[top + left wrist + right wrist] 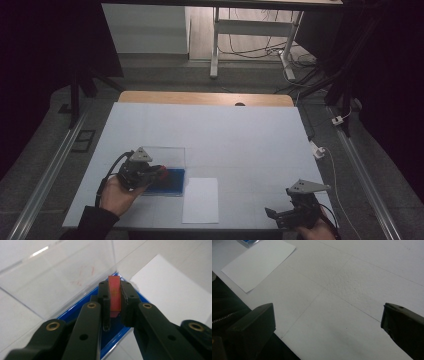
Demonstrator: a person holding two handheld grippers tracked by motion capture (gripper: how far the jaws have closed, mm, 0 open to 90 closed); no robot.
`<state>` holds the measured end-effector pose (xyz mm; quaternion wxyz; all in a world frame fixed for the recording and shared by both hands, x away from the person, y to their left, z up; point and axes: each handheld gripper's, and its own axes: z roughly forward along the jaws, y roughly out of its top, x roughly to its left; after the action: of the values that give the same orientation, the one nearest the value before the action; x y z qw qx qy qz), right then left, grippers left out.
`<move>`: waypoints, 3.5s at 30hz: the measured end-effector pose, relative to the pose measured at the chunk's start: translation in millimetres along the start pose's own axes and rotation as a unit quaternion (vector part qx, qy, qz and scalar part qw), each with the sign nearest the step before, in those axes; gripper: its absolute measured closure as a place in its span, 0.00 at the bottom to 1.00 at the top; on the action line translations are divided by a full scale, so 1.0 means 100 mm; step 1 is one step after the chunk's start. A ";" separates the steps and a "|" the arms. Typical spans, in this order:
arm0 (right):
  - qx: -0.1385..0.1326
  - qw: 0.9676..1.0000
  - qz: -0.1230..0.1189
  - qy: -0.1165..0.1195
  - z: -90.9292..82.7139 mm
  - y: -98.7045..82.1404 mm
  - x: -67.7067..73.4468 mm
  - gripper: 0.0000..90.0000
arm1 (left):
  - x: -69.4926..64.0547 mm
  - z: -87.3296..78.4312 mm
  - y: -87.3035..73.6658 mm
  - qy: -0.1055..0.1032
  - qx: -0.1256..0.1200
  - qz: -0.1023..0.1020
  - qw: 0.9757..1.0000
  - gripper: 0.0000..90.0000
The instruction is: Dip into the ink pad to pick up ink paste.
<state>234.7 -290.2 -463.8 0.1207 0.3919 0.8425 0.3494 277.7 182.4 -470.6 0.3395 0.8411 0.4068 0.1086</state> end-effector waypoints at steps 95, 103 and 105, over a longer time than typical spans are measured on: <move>0.006 1.000 -0.009 0.000 0.01 0.00 0.01 0.00 | -0.06 0.21 -0.05 0.008 0.057 0.005 0.998 0.89; 0.007 1.000 -0.009 -0.001 0.02 0.01 0.02 0.00 | -0.06 0.23 -0.06 0.009 0.059 0.000 0.998 0.89; 0.008 1.000 -0.010 -0.001 0.02 0.01 0.02 0.00 | -0.06 0.24 -0.07 0.009 0.058 -0.001 0.998 0.89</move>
<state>234.8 -287.8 -464.5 0.1217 0.3851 0.8488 0.3412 280.5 169.1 -492.1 0.2868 0.8579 0.4163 0.0921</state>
